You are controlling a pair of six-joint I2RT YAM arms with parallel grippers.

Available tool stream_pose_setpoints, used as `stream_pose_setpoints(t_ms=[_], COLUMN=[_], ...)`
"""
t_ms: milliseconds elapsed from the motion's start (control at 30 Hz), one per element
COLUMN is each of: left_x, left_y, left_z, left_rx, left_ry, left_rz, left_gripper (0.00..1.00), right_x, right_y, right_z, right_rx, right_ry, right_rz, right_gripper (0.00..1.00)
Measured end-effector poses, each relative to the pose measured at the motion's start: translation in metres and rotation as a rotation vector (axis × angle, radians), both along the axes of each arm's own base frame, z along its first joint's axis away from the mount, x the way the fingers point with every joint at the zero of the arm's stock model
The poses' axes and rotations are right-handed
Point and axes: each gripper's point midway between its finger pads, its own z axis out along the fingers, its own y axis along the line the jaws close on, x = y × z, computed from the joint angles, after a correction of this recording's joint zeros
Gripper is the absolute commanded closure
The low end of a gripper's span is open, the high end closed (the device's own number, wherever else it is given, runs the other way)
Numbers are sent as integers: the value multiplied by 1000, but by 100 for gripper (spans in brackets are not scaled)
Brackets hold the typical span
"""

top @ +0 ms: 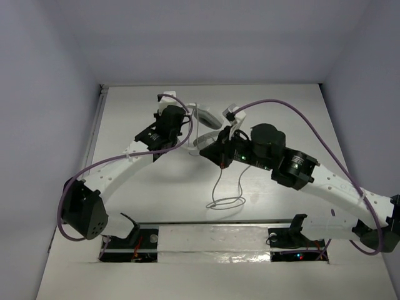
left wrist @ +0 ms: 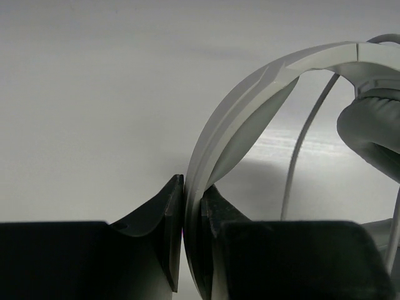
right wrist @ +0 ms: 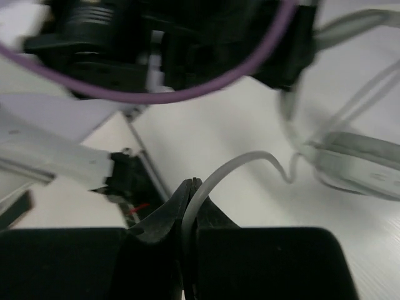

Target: Wrap the headphones

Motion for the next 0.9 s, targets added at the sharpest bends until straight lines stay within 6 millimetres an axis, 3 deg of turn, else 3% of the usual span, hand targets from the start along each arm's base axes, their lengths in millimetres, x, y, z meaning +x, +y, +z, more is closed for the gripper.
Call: stream_pose_setpoints(t_ms=[200, 367, 467, 667, 900], left_x=[-30, -55, -62, -57, -27], left_y=[-1, -16, -24, -25, -56], left_z=[-10, -9, -9, -23, -13], left_rx=[18, -10, -11, 6, -82], left_ry=[73, 98, 110, 159, 160], left_rz=[-117, -271, -324, -295, -288], left_gripper=[100, 100, 100, 100, 100], right_x=[54, 91, 103, 84, 18], right_y=[-20, -36, -32, -9, -5], right_z=[-43, -45, -40, -25, -14], right_rx=[-248, -366, -401, -373, -259], right_ry=[-33, -101, -130, -118, -54], right_rz=[-246, -355, -364, -191, 83], right_gripper=[100, 100, 100, 100, 100])
